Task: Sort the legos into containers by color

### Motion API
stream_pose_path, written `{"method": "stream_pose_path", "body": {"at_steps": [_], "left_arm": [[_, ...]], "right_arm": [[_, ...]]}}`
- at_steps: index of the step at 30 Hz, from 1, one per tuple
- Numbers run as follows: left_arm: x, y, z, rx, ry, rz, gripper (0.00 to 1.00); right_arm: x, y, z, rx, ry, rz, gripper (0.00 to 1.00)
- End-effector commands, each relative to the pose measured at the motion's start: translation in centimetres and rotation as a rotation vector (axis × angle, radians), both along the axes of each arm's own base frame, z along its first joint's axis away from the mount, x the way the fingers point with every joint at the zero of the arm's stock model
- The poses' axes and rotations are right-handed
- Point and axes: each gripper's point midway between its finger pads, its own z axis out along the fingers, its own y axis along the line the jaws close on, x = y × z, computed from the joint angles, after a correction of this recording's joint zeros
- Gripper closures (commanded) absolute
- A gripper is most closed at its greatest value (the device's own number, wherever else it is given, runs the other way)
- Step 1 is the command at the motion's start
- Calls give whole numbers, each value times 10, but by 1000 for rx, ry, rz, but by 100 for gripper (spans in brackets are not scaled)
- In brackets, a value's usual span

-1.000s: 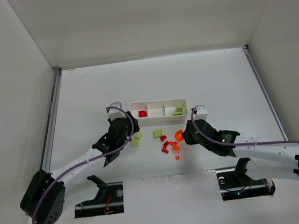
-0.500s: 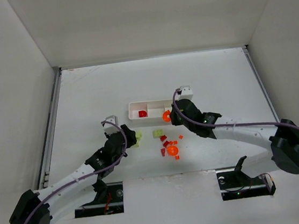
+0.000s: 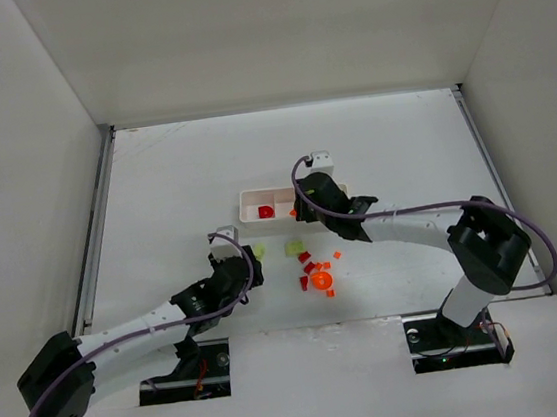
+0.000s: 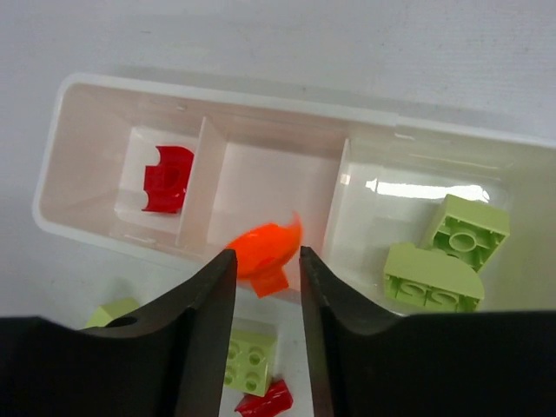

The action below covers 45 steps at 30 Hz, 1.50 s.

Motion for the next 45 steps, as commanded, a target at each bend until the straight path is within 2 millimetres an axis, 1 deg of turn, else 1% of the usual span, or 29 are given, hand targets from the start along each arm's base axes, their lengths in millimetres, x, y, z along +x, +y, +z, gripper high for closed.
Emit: {"method": "stream_pose_path", "body": {"at_steps": [1,5,10,12,17,19,23,26,30,33,35,37,39,41,43,44,45], "left_arm": [[5,5,1,22,-11,55,53],[6,6,-4,57,0,61,53],[8,2,-11,93,17,54,53],[11,1,-13,97,21,57,53],[17,-6,-12,91,10,53,53],[21,-6,-12,96,7,61,55],[24,-7,-11,85,2,72,57],[26,-11,-10,67,7,66,54],[30,-13,-17,82,22,65,53],[31,-12,-22,96,31,70,53],[32,-11,-24,101,32,71,58],[32,-10,-22,98,28,72,68],[30,-10,-20,93,25,69,74],[27,-11,-12,85,18,57,78],[22,-12,-2,77,7,45,79],[21,-11,4,71,-2,47,80],[19,-9,11,60,-15,52,80]], "right_arm": [[15,10,50,105,-121,-6,55],[6,-1,51,111,-132,-6,54],[-16,-10,51,134,-142,17,53],[-27,-10,46,127,-135,38,53],[-56,-7,27,107,-107,92,50],[-68,-8,19,103,-92,109,48],[-101,-9,-2,99,-43,163,43],[-126,-11,-17,76,-3,205,38],[-147,-17,-30,72,46,211,35],[-158,-24,-38,77,87,184,33],[-162,-32,-44,68,109,151,32],[-164,-40,-50,57,121,118,32],[-167,-43,-56,48,140,113,31],[-170,-40,-58,55,154,127,31],[-170,-34,-57,65,158,148,32],[-172,-31,-57,68,162,156,34],[-173,-29,-58,71,167,160,39]]}}
